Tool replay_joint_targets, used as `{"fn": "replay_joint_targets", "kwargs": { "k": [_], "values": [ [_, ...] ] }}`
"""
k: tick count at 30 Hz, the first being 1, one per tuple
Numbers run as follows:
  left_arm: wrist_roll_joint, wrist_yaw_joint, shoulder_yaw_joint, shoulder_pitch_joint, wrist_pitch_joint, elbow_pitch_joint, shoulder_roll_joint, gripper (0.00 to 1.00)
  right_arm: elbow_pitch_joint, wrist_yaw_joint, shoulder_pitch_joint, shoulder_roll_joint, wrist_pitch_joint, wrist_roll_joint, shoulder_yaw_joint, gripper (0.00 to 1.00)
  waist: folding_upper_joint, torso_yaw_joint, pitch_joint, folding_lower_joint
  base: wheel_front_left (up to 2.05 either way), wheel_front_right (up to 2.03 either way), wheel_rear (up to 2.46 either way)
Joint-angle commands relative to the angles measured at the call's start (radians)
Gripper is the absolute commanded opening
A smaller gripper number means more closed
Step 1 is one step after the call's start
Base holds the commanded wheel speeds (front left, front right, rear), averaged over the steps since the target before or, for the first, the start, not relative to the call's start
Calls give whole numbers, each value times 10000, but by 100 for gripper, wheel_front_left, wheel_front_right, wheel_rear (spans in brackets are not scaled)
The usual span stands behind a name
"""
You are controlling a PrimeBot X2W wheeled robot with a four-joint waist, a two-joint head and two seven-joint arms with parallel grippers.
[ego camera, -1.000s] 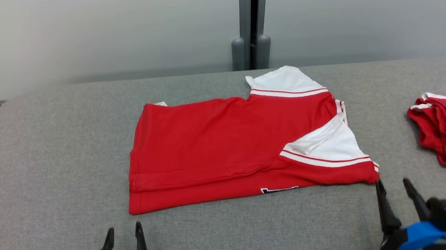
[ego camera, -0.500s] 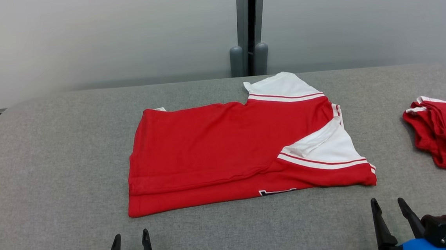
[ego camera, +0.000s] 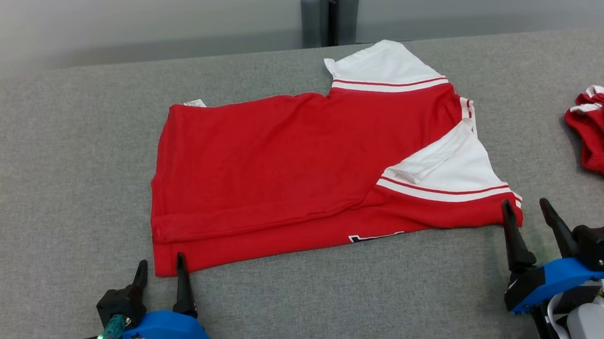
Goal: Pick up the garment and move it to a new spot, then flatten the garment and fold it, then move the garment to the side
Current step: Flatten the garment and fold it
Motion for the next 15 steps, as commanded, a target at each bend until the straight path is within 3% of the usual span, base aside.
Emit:
{"fn": "replay_joint_targets", "kwargs": {
  "k": [1,13,14,15],
  "values": [
    [16,-65,37,-246,-24,196,1,100,129,0,-252,3,-33,-146,-180,100,0,32,169,-1,0,0,0],
    [-287,-251,-340,-330,73,1064,-8,100,2093,0,-1053,21,-4,-307,-317,100,0,166,609,-1,0,0,0],
    [-373,-315,-424,-305,87,1225,-18,69,2258,0,-1089,30,5,-245,-237,42,0,178,609,-1,0,0,0],
    [-450,-369,-493,-298,119,1375,-28,15,2374,0,-1126,33,19,-170,-183,0,0,187,605,-1,0,0,0]
  ]
}}
